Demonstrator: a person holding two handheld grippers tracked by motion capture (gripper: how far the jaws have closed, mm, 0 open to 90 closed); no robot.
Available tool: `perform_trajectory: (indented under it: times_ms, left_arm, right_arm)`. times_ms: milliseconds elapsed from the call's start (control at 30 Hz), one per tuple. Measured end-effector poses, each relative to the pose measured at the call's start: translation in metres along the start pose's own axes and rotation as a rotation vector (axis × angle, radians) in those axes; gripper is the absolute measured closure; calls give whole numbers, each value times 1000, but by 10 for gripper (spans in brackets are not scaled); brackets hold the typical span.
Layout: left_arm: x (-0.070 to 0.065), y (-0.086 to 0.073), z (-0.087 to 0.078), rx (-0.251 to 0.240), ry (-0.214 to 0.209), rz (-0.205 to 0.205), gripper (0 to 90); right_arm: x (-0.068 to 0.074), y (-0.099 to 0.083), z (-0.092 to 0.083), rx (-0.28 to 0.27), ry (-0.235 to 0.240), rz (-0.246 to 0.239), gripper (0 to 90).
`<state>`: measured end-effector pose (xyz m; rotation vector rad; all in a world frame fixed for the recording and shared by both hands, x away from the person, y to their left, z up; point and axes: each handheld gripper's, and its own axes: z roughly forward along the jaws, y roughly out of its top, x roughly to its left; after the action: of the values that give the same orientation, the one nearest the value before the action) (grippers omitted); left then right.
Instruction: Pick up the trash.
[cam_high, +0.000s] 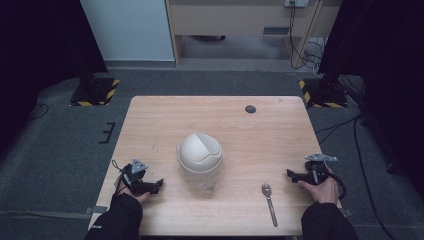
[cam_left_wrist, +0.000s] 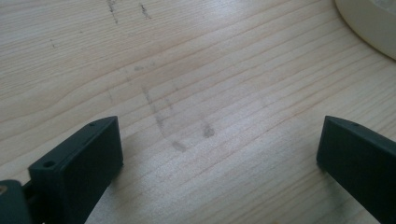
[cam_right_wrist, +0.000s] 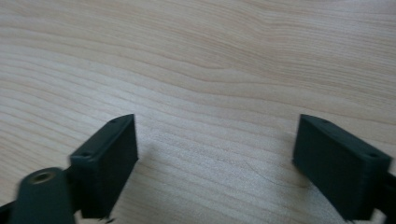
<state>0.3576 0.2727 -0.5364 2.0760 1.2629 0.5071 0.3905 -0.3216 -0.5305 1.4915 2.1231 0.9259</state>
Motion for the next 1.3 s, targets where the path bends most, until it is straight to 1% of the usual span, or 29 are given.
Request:
perform_trajectory:
  times_ms: [33,67,133,167,233,433,667,767,833,1000,1067,1100,1133,1167,1200,1233,1300]
  left_arm:
    - [0,0,0,0,-1,1,0]
    - [0,0,0,0,-1,1,0]
    - [1,0,0,1,-2,2,0]
    - [1,0,0,1,-1,2,0]
    - [1,0,0,0,-1,1,0]
    - [-1,0,0,-1,7,-8,0]
    - [-2,0,0,-1,14,-14,0]
    - [-3,0,0,0,17,-16,0]
    - [-3,0,0,1,19,-16,0]
    - [-3,0,0,1,20,-15,0]
    - [-3,0,0,2,20,-15,0]
    - [-3,0,0,2,20,-15,0]
    - [-3,0,0,1,21,-15,0]
    - [-3,0,0,2,21,-15,0]
    - [-3,0,0,2,21,-15,0]
    - [-3,0,0,2,20,-15,0]
    - [-4,0,0,2,21,-14,0]
  right_arm:
    - [0,1,-2,-10,2,-1,209]
    - [0,1,-2,-10,2,-1,209]
    - [1,6,-8,-40,-1,-7,213]
    - [1,8,-10,-66,2,-7,211]
    - [2,12,-14,-116,20,-16,206]
    - [11,25,-27,-229,78,-50,200]
    - [22,42,-36,-281,109,-78,203]
    - [26,50,-42,-324,122,-87,203]
    - [30,54,-47,-357,142,-86,209]
    - [39,66,-57,-406,177,-102,214]
    - [43,71,-61,-427,191,-116,214]
    - [43,71,-61,-427,191,-116,214]
    - [50,78,-66,-441,211,-138,215]
    - [52,80,-67,-446,217,-145,214]
    - [55,83,-69,-451,223,-158,214]
    - [57,86,-70,-450,226,-165,214]
    - [62,93,-73,-464,229,-173,213]
